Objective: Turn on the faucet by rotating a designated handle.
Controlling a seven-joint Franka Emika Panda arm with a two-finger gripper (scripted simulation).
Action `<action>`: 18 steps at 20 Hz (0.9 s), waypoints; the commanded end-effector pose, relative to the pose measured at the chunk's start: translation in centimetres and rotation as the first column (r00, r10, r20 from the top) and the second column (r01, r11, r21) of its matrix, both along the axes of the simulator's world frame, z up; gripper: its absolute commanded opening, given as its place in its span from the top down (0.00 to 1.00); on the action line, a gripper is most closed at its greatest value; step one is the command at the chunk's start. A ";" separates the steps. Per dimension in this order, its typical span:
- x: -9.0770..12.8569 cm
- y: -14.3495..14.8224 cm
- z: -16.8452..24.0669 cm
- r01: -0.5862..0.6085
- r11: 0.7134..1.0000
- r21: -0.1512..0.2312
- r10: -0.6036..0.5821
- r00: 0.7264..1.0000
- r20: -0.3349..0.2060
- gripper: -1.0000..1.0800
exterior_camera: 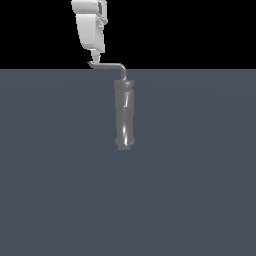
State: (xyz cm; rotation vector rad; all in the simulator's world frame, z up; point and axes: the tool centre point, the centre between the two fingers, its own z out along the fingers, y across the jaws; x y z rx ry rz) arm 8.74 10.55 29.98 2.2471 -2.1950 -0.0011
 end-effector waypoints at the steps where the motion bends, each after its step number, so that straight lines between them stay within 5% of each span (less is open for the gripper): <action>1: -0.6 0.0 0.0 0.000 1.000 0.000 0.000 1.000 0.000 1.00; 18: -4.5 0.2 0.0 0.000 1.000 0.000 0.000 1.000 0.000 1.00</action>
